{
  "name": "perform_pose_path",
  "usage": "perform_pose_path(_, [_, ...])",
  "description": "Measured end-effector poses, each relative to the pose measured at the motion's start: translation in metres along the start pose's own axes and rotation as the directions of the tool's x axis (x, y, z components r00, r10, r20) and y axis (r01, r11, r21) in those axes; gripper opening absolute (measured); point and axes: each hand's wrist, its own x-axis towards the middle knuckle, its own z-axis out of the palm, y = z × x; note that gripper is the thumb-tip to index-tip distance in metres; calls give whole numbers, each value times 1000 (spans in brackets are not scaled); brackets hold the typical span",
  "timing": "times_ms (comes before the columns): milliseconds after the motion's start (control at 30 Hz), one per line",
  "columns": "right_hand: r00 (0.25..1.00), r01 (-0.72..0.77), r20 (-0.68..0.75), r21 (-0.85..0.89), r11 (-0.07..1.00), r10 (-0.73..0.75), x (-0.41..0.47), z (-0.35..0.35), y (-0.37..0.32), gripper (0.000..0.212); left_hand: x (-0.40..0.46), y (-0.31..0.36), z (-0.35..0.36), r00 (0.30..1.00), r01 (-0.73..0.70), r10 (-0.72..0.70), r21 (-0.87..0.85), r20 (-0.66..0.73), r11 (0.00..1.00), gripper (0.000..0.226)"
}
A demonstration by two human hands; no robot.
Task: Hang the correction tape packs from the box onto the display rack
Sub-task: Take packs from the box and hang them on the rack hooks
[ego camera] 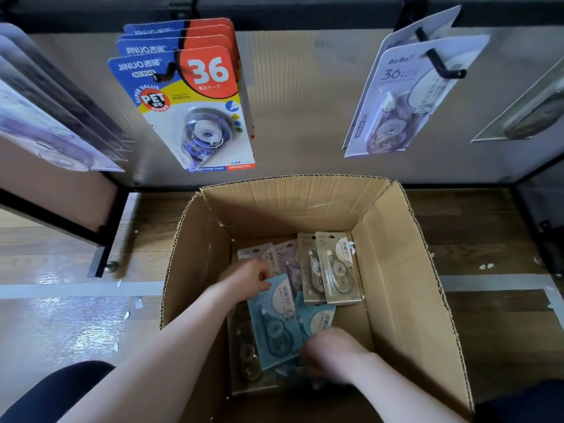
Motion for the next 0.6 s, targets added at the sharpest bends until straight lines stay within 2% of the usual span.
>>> perform_pose_path(67, [996, 11, -84, 16, 1000, -10, -2, 0, 2, 23, -3, 0, -1, 1000, -5, 5, -11, 1, 1000, 9])
perform_pose_path(167, [987, 27, -157, 22, 999, -24, -4, -1, 10, 36, -8, -3, -2, 1000, 7, -7, -26, -3, 1000, 12])
perform_pose_path(267, [985, 23, -170, 18, 1000, -20, -6, 0, 15, 48, -11, -6, -2, 1000, 25, -25, -30, -2, 999, 18])
perform_pose_path(600, [979, 49, -196, -70, 996, -62, -6, 3, 12, 54, -14, -7, 4, 999, 47, -47, -39, -9, 998, 8])
